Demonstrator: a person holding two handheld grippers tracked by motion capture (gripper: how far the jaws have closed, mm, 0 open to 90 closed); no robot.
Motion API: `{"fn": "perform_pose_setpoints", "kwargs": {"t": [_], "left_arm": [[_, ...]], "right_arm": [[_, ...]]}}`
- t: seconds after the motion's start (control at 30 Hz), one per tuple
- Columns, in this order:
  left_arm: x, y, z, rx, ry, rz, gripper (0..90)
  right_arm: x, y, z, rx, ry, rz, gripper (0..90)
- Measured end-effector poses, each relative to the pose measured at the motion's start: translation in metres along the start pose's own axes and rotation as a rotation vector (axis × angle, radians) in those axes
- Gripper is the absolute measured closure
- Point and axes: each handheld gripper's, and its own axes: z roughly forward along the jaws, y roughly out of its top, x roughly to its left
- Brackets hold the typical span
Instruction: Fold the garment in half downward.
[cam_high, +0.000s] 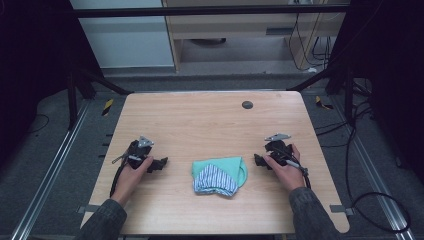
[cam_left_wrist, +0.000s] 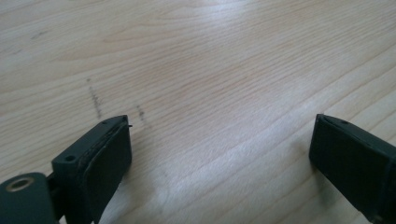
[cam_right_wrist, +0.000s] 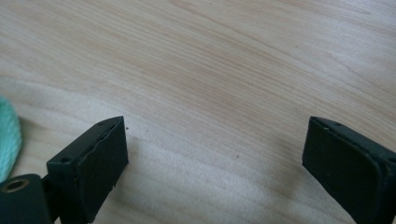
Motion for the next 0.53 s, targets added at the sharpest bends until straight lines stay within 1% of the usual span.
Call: {"fn": "perform_pose_setpoints", "kwargs": {"t": [0.07,0.13,0.23,0.3,0.4,0.43,0.5,0.53], "left_arm": [[-0.0002,0.0005,0.0022,-0.007,-0.001,0.004,2.0],[-0.0001,0.0012,0.0032,-0.010,0.001,-0.003,1.8],[0.0002,0.0013,0.0034,-0.009,0.001,-0.003,1.8],[0.0003,0.0015,0.0037,-0.004,0.007,-0.002,0.7],[0.0001,0.0012,0.0036,-0.001,0.012,-0.015,0.0],[0.0002,0.0012,0.0035,0.000,0.013,-0.017,0.0],[0.0001,0.0011,0.0034,0.001,0.015,-0.020,0.0],[0.0001,0.0011,0.0035,0.001,0.016,-0.021,0.0]], "right_arm": [[-0.0005,0.0002,0.0022,-0.010,-0.002,0.020,6.7],[-0.0015,0.0001,0.0036,-0.016,-0.003,0.041,6.6],[-0.0048,-0.0017,0.0059,-0.028,0.011,0.067,5.7],[-0.0071,-0.0050,0.0070,-0.053,0.013,0.078,5.1],[-0.0086,-0.0059,0.0064,-0.050,-0.001,0.094,2.4],[-0.0092,-0.0065,0.0065,-0.043,-0.015,0.103,0.6],[-0.0081,-0.0078,0.0053,-0.037,-0.033,0.133,0.2],[-0.0080,-0.0080,0.0050,-0.036,-0.037,0.134,0.2]]}}
